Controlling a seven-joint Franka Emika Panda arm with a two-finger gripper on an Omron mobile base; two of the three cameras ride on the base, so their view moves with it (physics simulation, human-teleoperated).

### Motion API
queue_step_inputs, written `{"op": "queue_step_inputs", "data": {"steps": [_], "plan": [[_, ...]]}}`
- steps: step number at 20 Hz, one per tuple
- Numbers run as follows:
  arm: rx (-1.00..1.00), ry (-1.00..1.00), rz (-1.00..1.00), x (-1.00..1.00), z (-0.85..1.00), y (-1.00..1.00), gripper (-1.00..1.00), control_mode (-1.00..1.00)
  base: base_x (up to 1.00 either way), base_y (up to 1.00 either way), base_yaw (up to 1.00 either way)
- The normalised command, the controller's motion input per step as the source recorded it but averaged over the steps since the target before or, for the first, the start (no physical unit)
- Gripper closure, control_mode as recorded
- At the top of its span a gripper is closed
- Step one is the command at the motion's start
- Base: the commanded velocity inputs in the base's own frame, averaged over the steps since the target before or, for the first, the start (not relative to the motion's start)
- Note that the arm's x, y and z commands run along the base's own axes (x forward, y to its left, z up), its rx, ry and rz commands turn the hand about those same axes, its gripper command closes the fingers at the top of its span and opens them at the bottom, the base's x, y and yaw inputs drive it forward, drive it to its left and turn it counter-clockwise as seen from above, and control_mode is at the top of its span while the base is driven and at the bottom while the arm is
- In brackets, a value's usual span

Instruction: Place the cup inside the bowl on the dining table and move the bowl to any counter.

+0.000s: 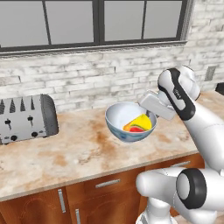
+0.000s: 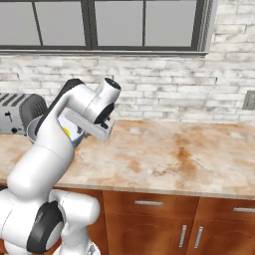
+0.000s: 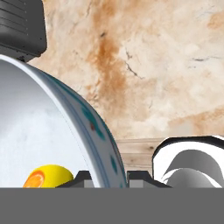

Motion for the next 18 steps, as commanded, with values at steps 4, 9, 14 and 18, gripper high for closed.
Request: {"op": "queue_step_inputs", "data": {"steps": [4, 9, 14, 18], "plan": [[0.00, 0.00, 0.00, 0.00, 0.00, 0.00, 1.00, 1.00, 0.00, 0.00, 0.00], [0.00, 0.00, 0.00, 0.00, 0.00, 0.00, 1.00, -1.00, 0.00, 0.00, 0.00], [0.05, 0.00, 0.00, 0.00, -0.27, 0.00, 1.00, -1.00, 0.00, 0.00, 0.00], [0.05, 0.00, 0.00, 0.00, -0.24, 0.00, 1.00, -1.00, 0.00, 0.00, 0.00]]}}
